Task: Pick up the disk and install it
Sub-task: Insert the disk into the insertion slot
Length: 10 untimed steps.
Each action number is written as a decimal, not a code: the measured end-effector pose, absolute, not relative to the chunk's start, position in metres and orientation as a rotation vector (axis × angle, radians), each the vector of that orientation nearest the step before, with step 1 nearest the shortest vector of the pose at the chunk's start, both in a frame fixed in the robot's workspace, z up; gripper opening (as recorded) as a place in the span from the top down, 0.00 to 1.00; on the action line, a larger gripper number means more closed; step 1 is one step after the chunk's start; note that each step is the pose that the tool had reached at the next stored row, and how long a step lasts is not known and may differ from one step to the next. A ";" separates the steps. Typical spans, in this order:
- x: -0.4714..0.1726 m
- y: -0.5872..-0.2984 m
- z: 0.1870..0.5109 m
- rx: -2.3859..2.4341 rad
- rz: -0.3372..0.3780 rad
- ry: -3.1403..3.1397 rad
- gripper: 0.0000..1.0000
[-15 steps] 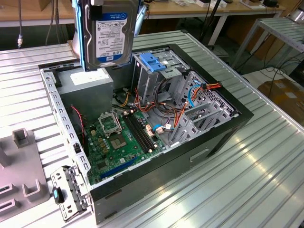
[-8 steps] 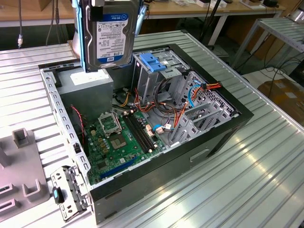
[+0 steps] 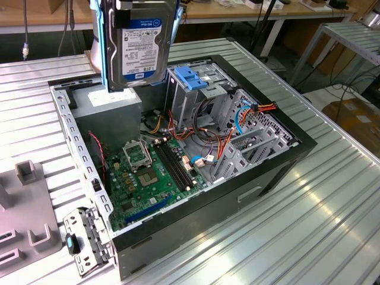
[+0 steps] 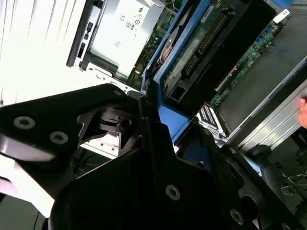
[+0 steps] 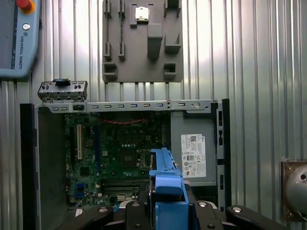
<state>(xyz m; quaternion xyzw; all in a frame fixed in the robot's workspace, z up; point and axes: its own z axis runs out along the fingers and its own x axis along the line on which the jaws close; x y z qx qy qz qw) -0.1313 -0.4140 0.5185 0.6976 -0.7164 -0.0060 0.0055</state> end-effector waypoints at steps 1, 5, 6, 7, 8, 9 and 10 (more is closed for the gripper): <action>-0.131 -0.415 0.519 2.184 -0.019 -2.243 0.63; -0.131 -0.418 0.519 2.184 -0.019 -2.243 0.63; -0.131 -0.419 0.519 2.184 -0.019 -2.243 0.63; -0.131 -0.419 0.519 2.184 -0.019 -2.243 0.63; -0.131 -0.420 0.519 2.184 -0.019 -2.243 0.63; -0.131 -0.420 0.519 2.184 -0.019 -2.243 0.63; -0.131 -0.421 0.519 2.184 -0.019 -2.243 0.63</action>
